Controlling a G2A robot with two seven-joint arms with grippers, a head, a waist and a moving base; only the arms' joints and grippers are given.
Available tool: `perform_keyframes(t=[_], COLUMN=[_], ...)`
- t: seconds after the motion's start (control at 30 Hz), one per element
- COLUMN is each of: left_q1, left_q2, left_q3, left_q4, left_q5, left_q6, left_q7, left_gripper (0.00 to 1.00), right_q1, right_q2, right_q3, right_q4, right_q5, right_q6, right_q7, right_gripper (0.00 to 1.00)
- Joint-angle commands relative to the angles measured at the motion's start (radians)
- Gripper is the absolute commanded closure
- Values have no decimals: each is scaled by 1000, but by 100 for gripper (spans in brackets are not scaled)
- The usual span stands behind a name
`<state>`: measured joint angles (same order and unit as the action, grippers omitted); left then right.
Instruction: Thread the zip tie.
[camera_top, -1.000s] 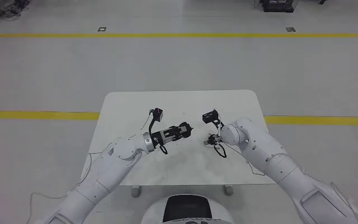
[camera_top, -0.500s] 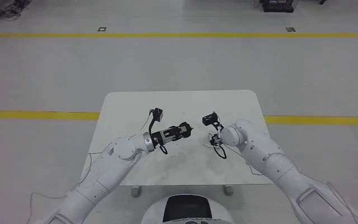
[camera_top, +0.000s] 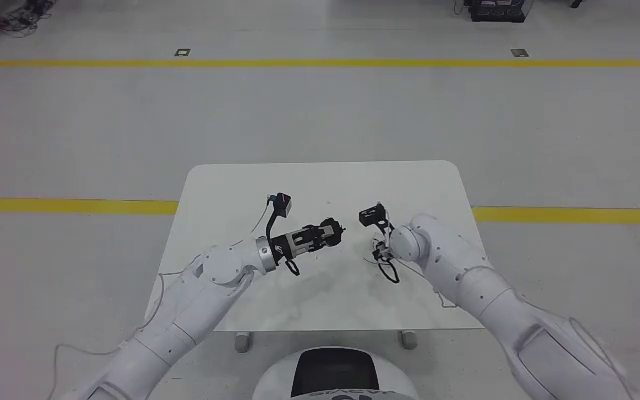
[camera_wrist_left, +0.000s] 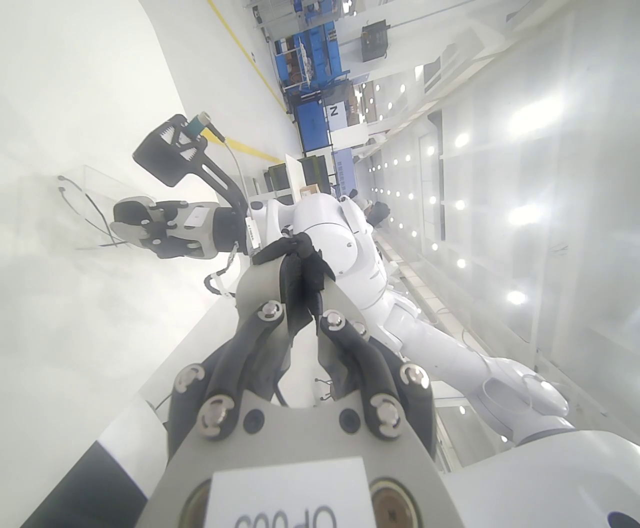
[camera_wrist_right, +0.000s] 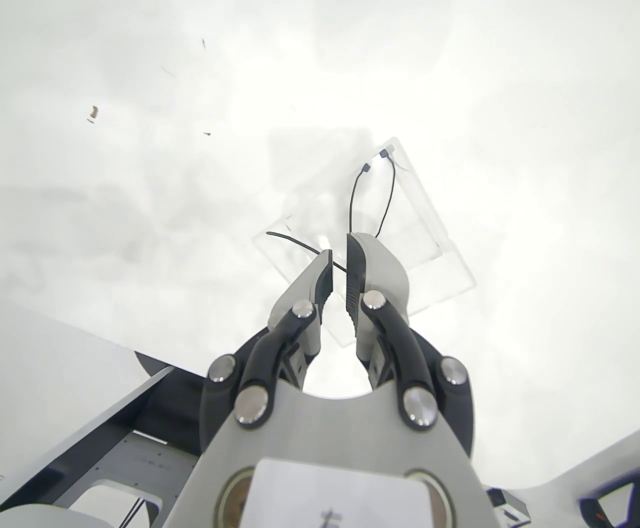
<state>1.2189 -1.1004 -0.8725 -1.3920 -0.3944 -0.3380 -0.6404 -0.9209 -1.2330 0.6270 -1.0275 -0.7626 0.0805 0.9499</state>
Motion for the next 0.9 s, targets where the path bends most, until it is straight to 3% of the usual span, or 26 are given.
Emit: perform_keyframes(t=[0.0,0.87], left_q1=[0,0], left_q2=[0,0], left_q3=[0,0], left_q4=[0,0], left_q5=[0,0], left_q6=[0,0], left_q7=[0,0], left_gripper=[100,100], right_q1=[5,67], right_q2=[-8,-109], right_q3=[-5,-62], right_q4=[18,219], right_q5=[2,-19], right_q6=[-2,-10], right_q7=[-13,-69], right_gripper=[93,91])
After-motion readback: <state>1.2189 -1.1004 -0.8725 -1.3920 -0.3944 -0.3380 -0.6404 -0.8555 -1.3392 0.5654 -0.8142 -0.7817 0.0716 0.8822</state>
